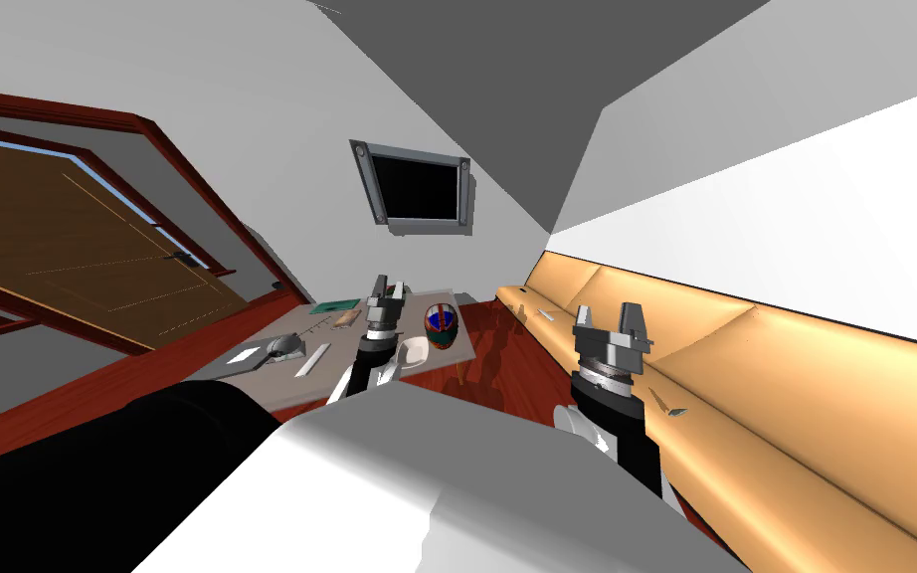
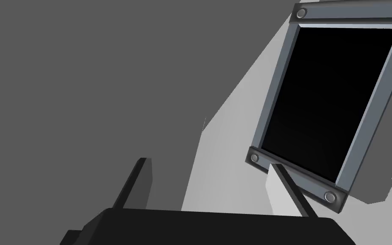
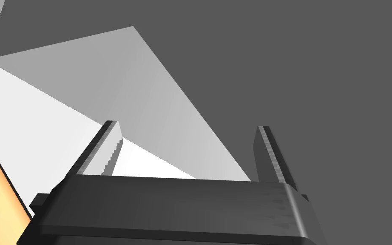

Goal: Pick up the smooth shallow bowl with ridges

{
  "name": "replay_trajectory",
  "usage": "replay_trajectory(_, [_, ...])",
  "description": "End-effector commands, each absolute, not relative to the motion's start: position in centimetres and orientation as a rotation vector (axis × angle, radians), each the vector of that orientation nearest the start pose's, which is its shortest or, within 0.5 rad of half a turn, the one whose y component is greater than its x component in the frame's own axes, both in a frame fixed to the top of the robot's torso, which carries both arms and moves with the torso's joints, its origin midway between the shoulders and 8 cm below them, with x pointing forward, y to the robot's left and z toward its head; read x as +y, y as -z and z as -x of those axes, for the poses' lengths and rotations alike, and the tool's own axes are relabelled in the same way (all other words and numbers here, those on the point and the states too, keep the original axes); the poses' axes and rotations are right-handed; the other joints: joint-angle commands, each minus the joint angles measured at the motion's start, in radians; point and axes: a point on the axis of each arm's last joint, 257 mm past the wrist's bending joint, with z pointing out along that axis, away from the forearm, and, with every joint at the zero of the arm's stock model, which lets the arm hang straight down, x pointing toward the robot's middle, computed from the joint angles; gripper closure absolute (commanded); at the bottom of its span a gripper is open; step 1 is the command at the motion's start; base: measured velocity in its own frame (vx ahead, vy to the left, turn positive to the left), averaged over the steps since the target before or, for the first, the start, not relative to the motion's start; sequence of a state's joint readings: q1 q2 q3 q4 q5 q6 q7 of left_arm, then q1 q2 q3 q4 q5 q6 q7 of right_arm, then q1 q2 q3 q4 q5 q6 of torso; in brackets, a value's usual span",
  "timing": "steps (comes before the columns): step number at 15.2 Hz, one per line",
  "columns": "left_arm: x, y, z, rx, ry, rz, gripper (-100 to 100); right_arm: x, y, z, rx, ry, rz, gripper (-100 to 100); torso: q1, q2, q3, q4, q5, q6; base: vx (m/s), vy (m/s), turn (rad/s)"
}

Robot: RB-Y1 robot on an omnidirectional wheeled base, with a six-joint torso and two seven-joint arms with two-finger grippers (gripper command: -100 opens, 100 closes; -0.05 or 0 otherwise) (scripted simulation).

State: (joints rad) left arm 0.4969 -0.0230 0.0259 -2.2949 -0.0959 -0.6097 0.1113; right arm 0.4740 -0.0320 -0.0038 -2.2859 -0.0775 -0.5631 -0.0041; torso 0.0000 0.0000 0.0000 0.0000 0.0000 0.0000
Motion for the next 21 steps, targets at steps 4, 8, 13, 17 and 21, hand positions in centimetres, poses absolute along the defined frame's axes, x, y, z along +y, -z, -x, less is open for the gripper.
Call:
replay_trajectory(4, [26.4,-3.4,-33.5,0.651,1.351,0.519,-100,-28.2,-4.7,-33.2,0.523,-1.381,-0.610,0,0.000,0.000,0.000,0.000,0.000,0.000,-0.002,0.000,0.011])
replay_trajectory(8, [26.6,-0.5,-35.5,0.758,1.332,0.540,-100,-28.2,-4.7,-33.2,0.523,-1.381,-0.610,0,0.001,0.000,0.000,0.000,0.000,0.000,-0.008,-0.003,0.030])
replay_trajectory(13, [27.7,3.5,-37.9,0.864,1.294,0.602,-100,-28.2,-4.7,-33.2,0.523,-1.381,-0.610,0,0.000,0.001,0.000,0.000,0.000,0.000,-0.010,-0.005,0.028])
replay_trajectory(17, [28.8,6.8,-39.6,0.932,1.258,0.663,-100,-28.2,-4.7,-33.2,0.523,-1.381,-0.610,0,0.000,0.000,0.000,0.000,0.000,0.000,-0.010,-0.007,0.030])
replay_trajectory(21, [30.3,10.4,-41.1,0.997,1.216,0.737,-100,-28.2,-4.7,-33.2,0.523,-1.381,-0.610,0,0.000,0.000,0.000,0.000,0.000,0.000,-0.008,-0.005,0.028])
